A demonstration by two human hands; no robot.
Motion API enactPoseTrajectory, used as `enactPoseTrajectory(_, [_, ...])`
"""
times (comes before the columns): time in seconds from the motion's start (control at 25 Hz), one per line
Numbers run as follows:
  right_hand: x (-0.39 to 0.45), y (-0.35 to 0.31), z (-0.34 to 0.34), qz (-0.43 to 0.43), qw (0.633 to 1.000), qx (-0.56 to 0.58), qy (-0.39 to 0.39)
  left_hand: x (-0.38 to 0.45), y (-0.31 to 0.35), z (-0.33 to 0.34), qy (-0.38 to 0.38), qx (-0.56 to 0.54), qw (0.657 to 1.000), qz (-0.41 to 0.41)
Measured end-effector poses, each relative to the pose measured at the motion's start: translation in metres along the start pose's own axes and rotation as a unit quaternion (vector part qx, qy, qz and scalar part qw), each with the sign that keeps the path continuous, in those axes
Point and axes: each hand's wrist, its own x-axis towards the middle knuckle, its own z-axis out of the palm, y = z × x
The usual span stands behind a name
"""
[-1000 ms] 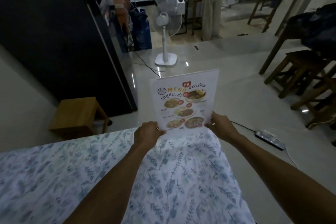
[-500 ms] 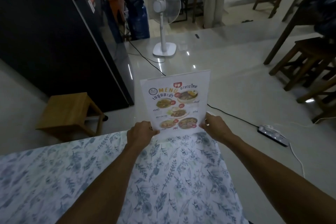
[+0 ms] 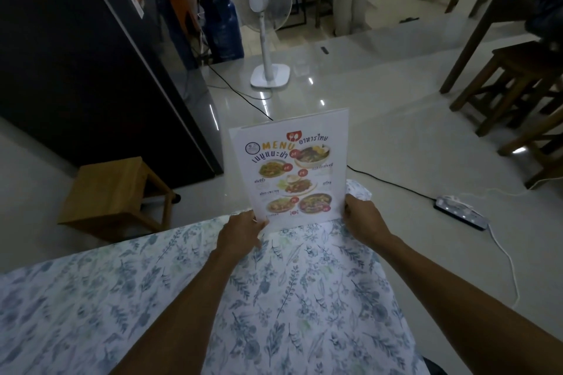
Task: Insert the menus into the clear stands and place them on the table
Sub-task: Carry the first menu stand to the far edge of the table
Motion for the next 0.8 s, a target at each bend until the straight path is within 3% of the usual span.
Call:
enactPoseTrajectory(0.4, [-0.004, -0.003, 0.003, 0.012, 1.0, 0.013, 0.013, -0.011, -0.002, 0.016, 0.06, 0.014, 0.998, 0.004])
enactPoseTrajectory(0.8, [-0.03, -0.001, 0.009, 0.061, 0.996, 0.057, 0.024, -0.036, 0.002, 0.018, 0.043, -0.016, 0.999, -0.013])
